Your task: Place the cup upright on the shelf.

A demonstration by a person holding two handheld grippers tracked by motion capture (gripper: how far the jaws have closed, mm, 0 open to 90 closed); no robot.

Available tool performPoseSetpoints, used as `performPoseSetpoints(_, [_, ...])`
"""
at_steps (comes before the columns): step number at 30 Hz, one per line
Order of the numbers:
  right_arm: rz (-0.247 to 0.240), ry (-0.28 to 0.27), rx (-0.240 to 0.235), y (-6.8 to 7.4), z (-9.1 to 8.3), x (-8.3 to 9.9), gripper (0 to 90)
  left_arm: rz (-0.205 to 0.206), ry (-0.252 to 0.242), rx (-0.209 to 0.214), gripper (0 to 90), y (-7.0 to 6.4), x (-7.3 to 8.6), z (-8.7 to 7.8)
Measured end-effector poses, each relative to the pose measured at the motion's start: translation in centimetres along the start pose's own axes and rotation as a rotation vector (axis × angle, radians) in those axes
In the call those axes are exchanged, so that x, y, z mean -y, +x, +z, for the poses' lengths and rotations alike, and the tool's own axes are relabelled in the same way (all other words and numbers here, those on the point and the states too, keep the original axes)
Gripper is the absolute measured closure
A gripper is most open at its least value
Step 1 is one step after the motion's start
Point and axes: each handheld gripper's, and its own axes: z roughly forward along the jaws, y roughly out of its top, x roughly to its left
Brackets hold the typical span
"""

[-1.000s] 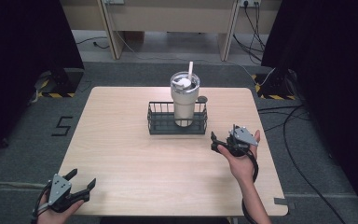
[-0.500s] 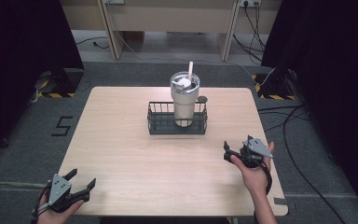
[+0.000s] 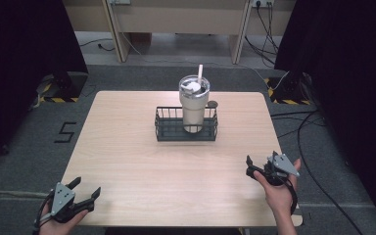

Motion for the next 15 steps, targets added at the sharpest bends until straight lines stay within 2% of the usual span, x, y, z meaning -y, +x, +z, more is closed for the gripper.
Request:
performPoseSetpoints(7, [0.01, 0.003, 0.025, -1.1, -1.0, 1.1, 6.9, 0.001, 0.0, -0.001, 20.9, 0.0, 0.0, 0.0])
performPoseSetpoints(15, [0.044, 0.016, 0.05, -2.1, -2.1, 2.3, 7.5, -0.001, -0.002, -0.001, 20.9, 0.0, 0.0, 0.0])
